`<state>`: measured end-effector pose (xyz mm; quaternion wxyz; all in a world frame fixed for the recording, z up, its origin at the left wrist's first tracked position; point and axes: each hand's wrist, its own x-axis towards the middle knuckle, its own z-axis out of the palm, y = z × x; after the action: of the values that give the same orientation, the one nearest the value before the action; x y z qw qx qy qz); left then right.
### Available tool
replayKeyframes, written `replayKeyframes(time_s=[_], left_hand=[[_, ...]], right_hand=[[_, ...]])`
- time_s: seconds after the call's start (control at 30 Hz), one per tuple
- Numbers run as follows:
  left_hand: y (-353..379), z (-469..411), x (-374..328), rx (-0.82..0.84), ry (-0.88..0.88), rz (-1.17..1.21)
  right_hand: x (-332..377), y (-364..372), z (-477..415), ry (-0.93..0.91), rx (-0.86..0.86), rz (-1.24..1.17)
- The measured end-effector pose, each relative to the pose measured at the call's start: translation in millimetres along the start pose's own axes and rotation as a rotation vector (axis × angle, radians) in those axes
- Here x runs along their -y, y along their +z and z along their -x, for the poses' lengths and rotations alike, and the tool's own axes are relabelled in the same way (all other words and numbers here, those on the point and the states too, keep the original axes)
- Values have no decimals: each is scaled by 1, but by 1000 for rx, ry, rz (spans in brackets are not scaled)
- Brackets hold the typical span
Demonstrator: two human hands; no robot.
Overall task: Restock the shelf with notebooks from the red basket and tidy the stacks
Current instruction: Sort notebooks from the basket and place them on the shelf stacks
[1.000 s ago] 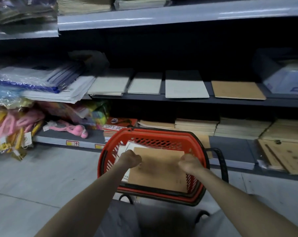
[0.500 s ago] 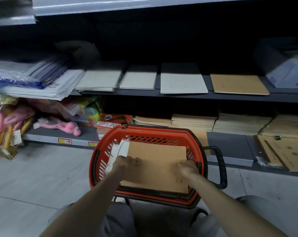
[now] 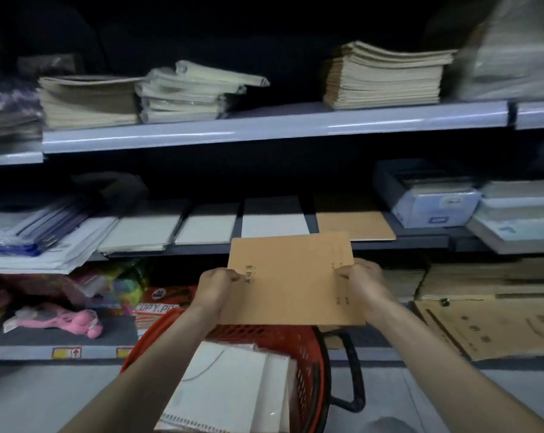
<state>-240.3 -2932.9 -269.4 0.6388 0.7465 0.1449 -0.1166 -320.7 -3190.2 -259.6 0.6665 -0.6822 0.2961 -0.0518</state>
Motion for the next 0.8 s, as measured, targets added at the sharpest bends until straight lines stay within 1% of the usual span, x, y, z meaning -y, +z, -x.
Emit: replayKeyframes(time_s=[0.1, 0.17, 0.2, 0.27, 0.33, 0.37, 0.43, 0.47, 0.53, 0.6, 0.67, 0.73, 0.8], left_hand=[[30, 10, -25, 117, -22, -57], [48, 11, -37, 187, -14, -30], [56, 8, -42, 207, -13, 36], [73, 1, -54, 245, -54, 287], [93, 0, -66, 332, -116, 542], [104, 1, -69, 371, -136, 598], [127, 9, -71, 463, -123, 516], [137, 13, -70, 510, -102, 413], [154, 22, -64, 595, -83, 186], [165, 27, -55, 665, -37, 12], [168, 24, -48, 635, 75, -22], [165, 15, -45, 586, 141, 31], [159, 6, -47, 618, 174, 77]], right_hand=[[14, -34, -13, -6, -52, -56], [13, -52, -25, 19, -106, -118], [11, -60, -31, 37, -136, -174], [5, -71, -40, 74, -166, -322], [-2, -76, -46, 112, -164, -487], [-5, -76, -50, 129, -151, -561], [-8, -71, -51, 157, -109, -721], [-9, -67, -50, 171, -95, -782], [-13, -57, -52, 205, -35, -843], [-20, -52, -55, 203, 16, -828], [-25, -54, -55, 170, -17, -779], [-29, -62, -56, 99, -125, -697], [-32, -75, -63, 14, -225, -613]])
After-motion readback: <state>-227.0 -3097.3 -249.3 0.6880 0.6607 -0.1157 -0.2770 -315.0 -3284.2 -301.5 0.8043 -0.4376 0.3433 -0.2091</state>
